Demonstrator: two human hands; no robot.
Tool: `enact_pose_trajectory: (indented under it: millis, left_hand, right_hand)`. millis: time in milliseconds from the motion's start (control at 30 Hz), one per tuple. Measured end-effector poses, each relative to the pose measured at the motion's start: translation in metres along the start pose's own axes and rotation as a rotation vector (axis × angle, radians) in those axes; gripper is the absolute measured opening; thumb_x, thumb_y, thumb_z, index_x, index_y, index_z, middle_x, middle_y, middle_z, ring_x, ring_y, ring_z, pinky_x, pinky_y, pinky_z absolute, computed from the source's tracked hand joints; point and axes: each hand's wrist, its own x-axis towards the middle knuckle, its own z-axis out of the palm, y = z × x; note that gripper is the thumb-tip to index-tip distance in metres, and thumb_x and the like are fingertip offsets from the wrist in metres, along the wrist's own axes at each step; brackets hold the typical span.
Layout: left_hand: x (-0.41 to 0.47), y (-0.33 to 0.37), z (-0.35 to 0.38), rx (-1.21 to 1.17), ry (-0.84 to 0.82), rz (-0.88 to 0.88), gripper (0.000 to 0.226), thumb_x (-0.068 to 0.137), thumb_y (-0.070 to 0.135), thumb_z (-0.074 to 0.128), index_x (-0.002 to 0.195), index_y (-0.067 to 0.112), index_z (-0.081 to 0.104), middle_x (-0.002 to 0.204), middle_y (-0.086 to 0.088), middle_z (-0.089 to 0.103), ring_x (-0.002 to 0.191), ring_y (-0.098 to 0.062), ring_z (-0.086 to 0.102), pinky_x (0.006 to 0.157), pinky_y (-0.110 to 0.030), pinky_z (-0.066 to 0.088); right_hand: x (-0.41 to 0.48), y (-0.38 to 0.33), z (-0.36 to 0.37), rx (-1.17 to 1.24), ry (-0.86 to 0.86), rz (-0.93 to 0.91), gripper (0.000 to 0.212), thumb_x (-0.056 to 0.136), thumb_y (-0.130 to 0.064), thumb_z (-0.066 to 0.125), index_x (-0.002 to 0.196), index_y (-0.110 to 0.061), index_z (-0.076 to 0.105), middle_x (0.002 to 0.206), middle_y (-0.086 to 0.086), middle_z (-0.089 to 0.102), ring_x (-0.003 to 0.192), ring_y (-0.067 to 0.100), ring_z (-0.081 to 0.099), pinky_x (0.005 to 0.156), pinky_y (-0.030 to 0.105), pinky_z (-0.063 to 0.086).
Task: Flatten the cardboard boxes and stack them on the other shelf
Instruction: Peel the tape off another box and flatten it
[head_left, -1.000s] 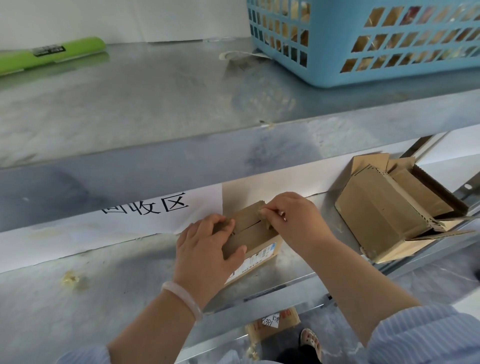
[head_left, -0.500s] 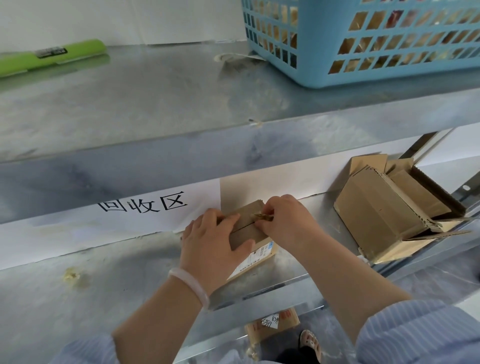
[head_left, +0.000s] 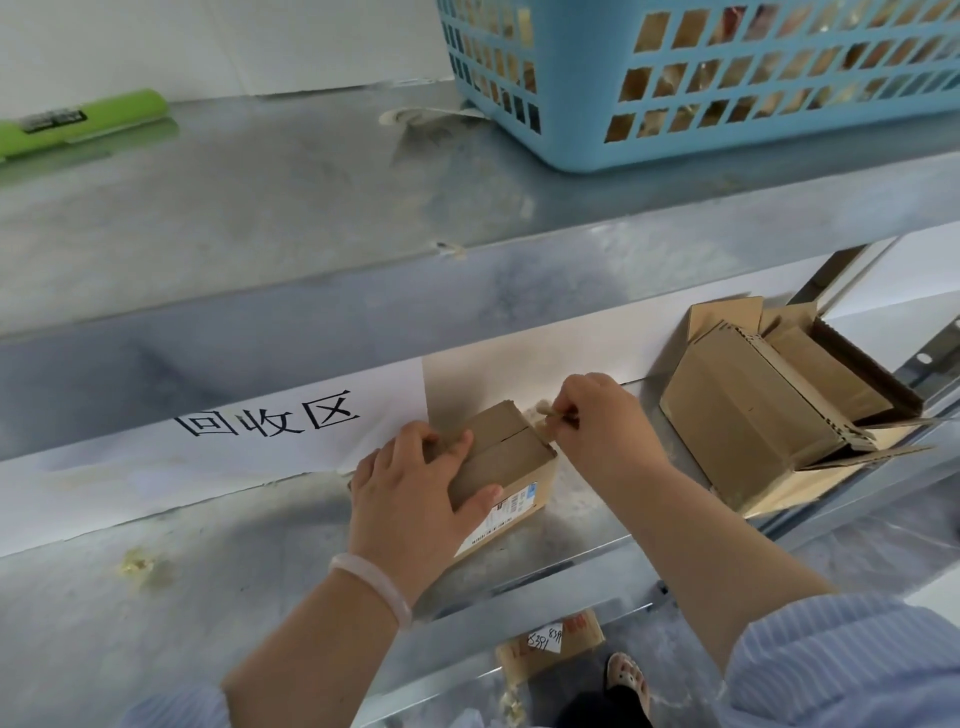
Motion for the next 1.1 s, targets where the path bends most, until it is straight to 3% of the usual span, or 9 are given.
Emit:
enact_pose_trajectory:
  millis: [133, 300, 367, 433, 567, 767, 867, 967, 1100]
  left_hand:
    - [0.002, 0.000, 0.001, 0.006, 0.001, -0.005, 0.069, 0.078, 0.077, 0.034, 0.137, 0.044, 0.045, 0.124, 0.008, 0.036, 0.113, -0.015, 0.045, 0.103, -0.033, 0.028]
    - [0.002, 0.000, 0.003, -0.009, 0.026, -0.003, 0.066, 0.078, 0.075, 0.042, 0.134, 0.041, 0.050, 0.121, 0.006, 0.040, 0.110, -0.017, 0.048, 0.102, -0.036, 0.031]
    - [0.002, 0.000, 0.004, -0.006, 0.031, 0.000, 0.067, 0.078, 0.076, 0.040, 0.134, 0.041, 0.050, 0.121, 0.006, 0.040, 0.110, -0.017, 0.048, 0.102, -0.036, 0.031]
    - [0.002, -0.001, 0.004, 0.008, 0.025, 0.004, 0.068, 0.078, 0.077, 0.036, 0.135, 0.041, 0.049, 0.121, 0.007, 0.039, 0.110, -0.017, 0.048, 0.102, -0.036, 0.031]
    - [0.002, 0.000, 0.002, 0.003, 0.019, 0.003, 0.067, 0.079, 0.076, 0.040, 0.136, 0.042, 0.047, 0.123, 0.007, 0.038, 0.111, -0.016, 0.047, 0.102, -0.035, 0.030]
    - [0.001, 0.000, 0.002, -0.007, 0.007, 0.008, 0.067, 0.079, 0.076, 0.039, 0.137, 0.043, 0.045, 0.125, 0.008, 0.037, 0.115, -0.015, 0.045, 0.104, -0.034, 0.028]
    - [0.002, -0.002, 0.002, -0.015, 0.010, 0.012, 0.067, 0.079, 0.076, 0.039, 0.136, 0.042, 0.047, 0.123, 0.008, 0.037, 0.114, -0.014, 0.045, 0.102, -0.035, 0.030]
    - [0.002, -0.001, 0.003, -0.023, 0.018, 0.022, 0.067, 0.079, 0.076, 0.039, 0.135, 0.041, 0.050, 0.123, 0.008, 0.039, 0.113, -0.015, 0.047, 0.101, -0.037, 0.032]
    - [0.000, -0.002, 0.002, -0.030, 0.028, 0.032, 0.073, 0.076, 0.079, 0.032, 0.134, 0.040, 0.051, 0.122, 0.008, 0.041, 0.112, -0.015, 0.048, 0.100, -0.037, 0.034]
  right_hand:
    - [-0.005, 0.006, 0.006, -0.025, -0.037, -0.101, 0.013, 0.090, -0.024, 0.060, 0.087, -0.016, 0.070, 0.097, -0.005, 0.061, 0.088, 0.015, 0.057, 0.078, 0.032, 0.049]
    - [-0.007, 0.007, 0.004, 0.110, -0.071, 0.030, 0.032, 0.092, -0.041, 0.058, 0.071, -0.019, 0.068, 0.076, -0.006, 0.064, 0.081, 0.013, 0.059, 0.072, 0.029, 0.049]
    - [-0.005, 0.005, 0.004, 0.346, -0.062, 0.196, 0.012, 0.080, -0.039, 0.074, 0.076, -0.028, 0.069, 0.075, -0.009, 0.067, 0.074, 0.008, 0.064, 0.068, 0.024, 0.052]
    - [-0.004, 0.004, 0.005, 0.578, -0.111, 0.327, 0.024, 0.073, -0.034, 0.082, 0.091, -0.029, 0.068, 0.083, -0.007, 0.070, 0.076, 0.011, 0.067, 0.073, 0.027, 0.056]
    - [0.000, 0.006, 0.008, 0.671, -0.288, 0.469, 0.021, 0.078, -0.032, 0.080, 0.087, -0.016, 0.072, 0.084, 0.001, 0.073, 0.073, 0.012, 0.067, 0.066, 0.026, 0.059]
    - [0.001, 0.013, 0.008, 0.980, -0.281, 0.578, 0.011, 0.081, -0.006, 0.075, 0.088, -0.006, 0.067, 0.071, 0.004, 0.072, 0.061, 0.012, 0.069, 0.058, 0.026, 0.058]
    - [0.000, 0.012, 0.012, 0.864, -0.186, 0.527, 0.008, 0.081, -0.008, 0.075, 0.084, -0.010, 0.068, 0.077, 0.007, 0.073, 0.065, 0.016, 0.071, 0.064, 0.032, 0.061]
    - [-0.003, 0.009, 0.020, 0.470, -0.019, 0.348, 0.011, 0.082, -0.023, 0.071, 0.073, -0.025, 0.065, 0.071, -0.007, 0.069, 0.066, 0.014, 0.067, 0.064, 0.032, 0.057]
    - [-0.005, 0.010, 0.023, 0.325, -0.013, 0.219, 0.020, 0.083, -0.018, 0.064, 0.073, -0.035, 0.064, 0.076, -0.017, 0.065, 0.072, 0.001, 0.060, 0.062, 0.018, 0.049]
